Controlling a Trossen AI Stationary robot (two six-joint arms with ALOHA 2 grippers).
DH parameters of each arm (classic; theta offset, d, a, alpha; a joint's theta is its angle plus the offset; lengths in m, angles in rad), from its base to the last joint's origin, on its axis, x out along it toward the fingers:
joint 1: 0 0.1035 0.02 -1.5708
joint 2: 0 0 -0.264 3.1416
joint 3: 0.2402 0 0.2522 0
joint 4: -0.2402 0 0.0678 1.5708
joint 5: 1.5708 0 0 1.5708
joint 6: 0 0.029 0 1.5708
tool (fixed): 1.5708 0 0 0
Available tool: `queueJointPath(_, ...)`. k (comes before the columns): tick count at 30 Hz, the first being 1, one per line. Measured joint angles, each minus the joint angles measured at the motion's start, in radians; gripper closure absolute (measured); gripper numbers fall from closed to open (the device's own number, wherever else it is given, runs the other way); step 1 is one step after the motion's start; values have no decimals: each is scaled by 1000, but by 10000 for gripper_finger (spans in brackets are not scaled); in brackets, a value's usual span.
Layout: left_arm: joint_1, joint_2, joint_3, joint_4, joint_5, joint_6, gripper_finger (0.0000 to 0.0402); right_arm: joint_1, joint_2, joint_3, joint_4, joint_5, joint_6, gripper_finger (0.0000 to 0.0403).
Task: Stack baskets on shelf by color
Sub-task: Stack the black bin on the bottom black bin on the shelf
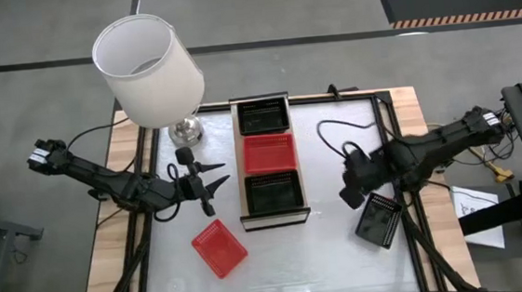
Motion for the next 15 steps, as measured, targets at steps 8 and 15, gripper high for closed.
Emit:
queueJointPath(8,0,0,0,0,-1,5,263,158,8,-161,136,-97,391,308)
queueJointPath(15,0,0,0,-2,-22,6,263,186,71,-195,162,-133,613,204)
